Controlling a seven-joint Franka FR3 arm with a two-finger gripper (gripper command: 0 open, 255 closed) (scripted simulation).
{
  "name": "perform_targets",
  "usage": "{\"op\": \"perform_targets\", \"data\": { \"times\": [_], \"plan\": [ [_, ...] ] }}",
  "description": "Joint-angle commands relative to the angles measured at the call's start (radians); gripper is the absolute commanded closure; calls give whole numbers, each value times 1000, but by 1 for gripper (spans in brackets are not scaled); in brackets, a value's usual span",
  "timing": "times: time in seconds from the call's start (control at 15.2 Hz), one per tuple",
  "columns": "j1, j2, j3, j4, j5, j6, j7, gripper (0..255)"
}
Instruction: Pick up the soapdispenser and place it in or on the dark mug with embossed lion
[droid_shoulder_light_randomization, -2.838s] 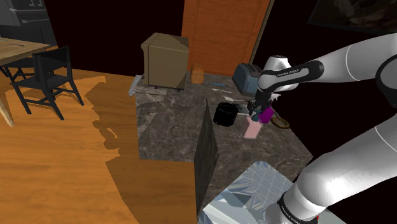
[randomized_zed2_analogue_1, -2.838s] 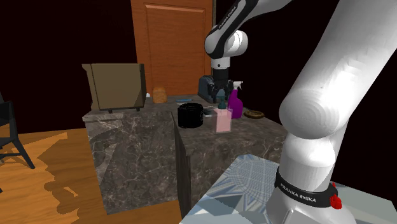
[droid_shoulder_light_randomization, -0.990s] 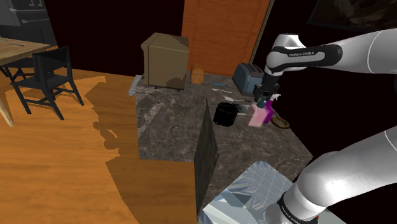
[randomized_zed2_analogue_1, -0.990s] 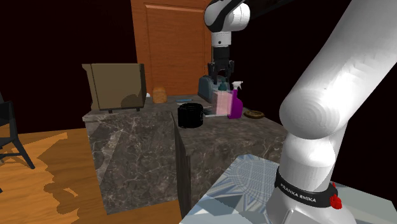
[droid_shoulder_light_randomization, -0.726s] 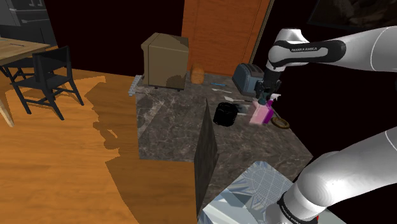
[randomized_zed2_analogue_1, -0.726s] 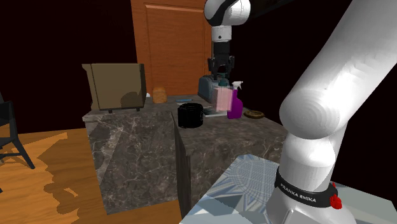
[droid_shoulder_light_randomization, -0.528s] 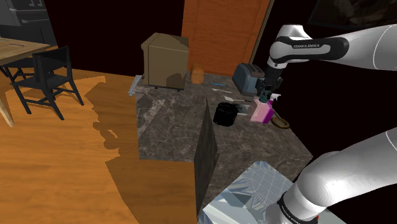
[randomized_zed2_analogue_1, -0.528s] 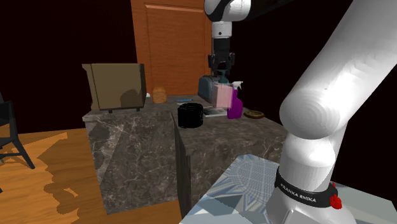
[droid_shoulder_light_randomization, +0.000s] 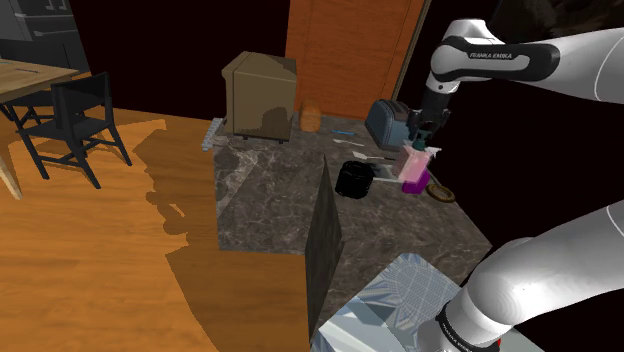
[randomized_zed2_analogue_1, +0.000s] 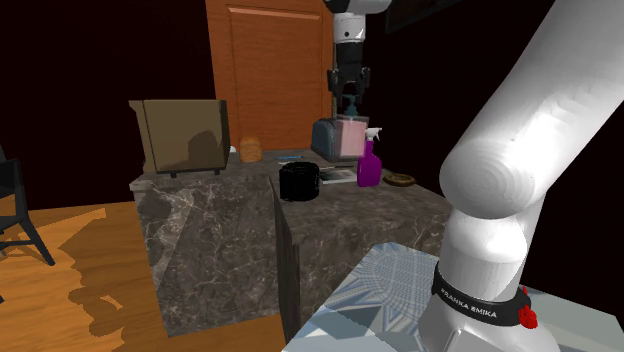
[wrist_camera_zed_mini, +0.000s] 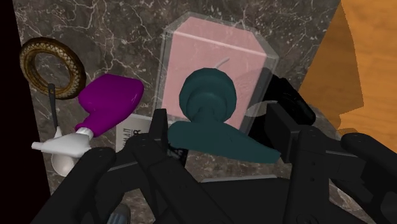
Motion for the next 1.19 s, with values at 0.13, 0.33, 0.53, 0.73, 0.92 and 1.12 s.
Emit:
{"op": "perform_targets", "data": {
  "times": [0.13,0.33,0.53,0.73,0.92,1.12],
  "plan": [
    [2,3,4,45,4,-43,-4,255],
    [24,99,17,170,35,-78,13,255],
    [42,202,28,310,67,-121,26,255],
    [54,312,36,468,98,-175,36,255],
    [60,436,41,654,132,-243,42,255],
    [52,613,45,937,178,-355,46,255]
  ]
}}
